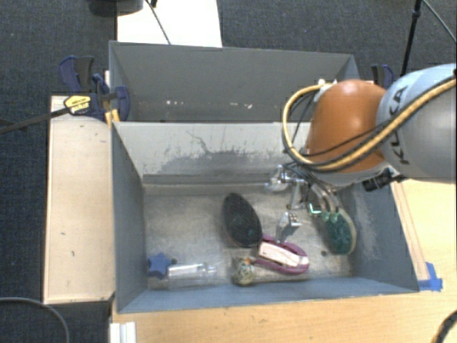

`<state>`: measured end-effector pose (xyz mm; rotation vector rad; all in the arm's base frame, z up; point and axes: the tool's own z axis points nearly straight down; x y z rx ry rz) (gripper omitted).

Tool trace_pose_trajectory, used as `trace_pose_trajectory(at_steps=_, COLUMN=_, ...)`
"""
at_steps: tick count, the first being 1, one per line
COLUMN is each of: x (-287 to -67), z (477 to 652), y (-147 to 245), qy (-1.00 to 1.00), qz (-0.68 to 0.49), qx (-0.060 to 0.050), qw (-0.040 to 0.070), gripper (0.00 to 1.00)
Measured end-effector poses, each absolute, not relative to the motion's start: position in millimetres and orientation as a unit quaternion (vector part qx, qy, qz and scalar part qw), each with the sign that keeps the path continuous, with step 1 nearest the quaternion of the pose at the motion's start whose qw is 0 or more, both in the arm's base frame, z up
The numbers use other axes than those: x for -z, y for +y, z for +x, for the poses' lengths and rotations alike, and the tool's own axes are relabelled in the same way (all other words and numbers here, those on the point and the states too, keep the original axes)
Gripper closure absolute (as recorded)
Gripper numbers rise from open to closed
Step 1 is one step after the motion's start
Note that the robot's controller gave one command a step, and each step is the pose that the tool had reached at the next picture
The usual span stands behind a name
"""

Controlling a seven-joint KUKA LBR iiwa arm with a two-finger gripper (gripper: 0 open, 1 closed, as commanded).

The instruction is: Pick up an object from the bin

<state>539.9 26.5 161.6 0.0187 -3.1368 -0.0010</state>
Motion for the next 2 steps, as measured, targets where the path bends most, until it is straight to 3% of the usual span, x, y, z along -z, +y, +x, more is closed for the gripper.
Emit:
trace_pose_trajectory(at_steps=1, x=-85, z=562.7, y=61, qy=-1.0, qz=0.012, qx=0.001, qw=0.001, gripper=0.0)
trace_pose_trajectory(at_steps=2, x=-106, z=532.8, y=120, qy=-0.995, qz=0.103, qx=0.001, qw=0.001, gripper=0.0)
